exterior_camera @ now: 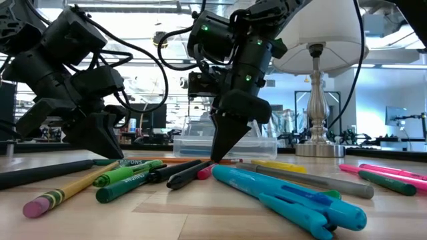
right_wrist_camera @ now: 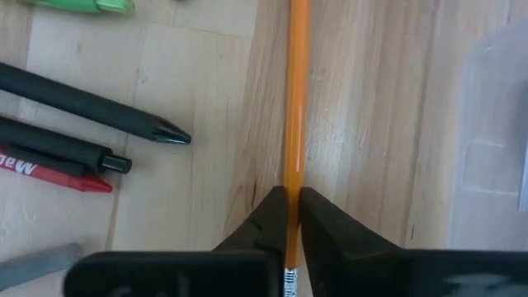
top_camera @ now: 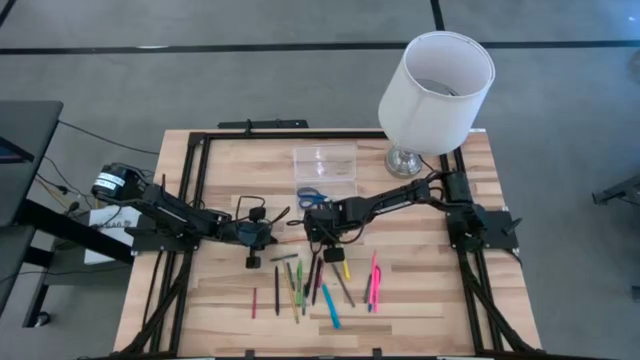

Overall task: Pick & place school supplies into a supply box
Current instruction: Put the orange pencil into the supply box

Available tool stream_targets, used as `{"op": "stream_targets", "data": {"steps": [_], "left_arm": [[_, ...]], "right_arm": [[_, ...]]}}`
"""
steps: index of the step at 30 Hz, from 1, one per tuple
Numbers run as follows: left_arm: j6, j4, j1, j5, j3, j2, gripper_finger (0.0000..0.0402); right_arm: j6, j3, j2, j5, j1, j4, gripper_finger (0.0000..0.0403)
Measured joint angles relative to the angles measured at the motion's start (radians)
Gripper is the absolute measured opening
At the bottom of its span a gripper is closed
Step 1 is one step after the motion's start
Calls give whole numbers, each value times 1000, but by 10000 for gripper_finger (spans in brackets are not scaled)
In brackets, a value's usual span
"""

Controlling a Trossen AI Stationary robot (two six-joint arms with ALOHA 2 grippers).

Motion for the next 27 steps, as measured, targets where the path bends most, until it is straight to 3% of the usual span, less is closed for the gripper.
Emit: {"op": "stream_targets", "data": {"steps": [22,27], "left_arm": [[29,38,-8,-4,-1,0,1],[18,38,-7,30,-1,0,27]], "right_arm": [[-8,-2,0,21,0,16,2],[-12,-2,2,24,0,45,1]]}}
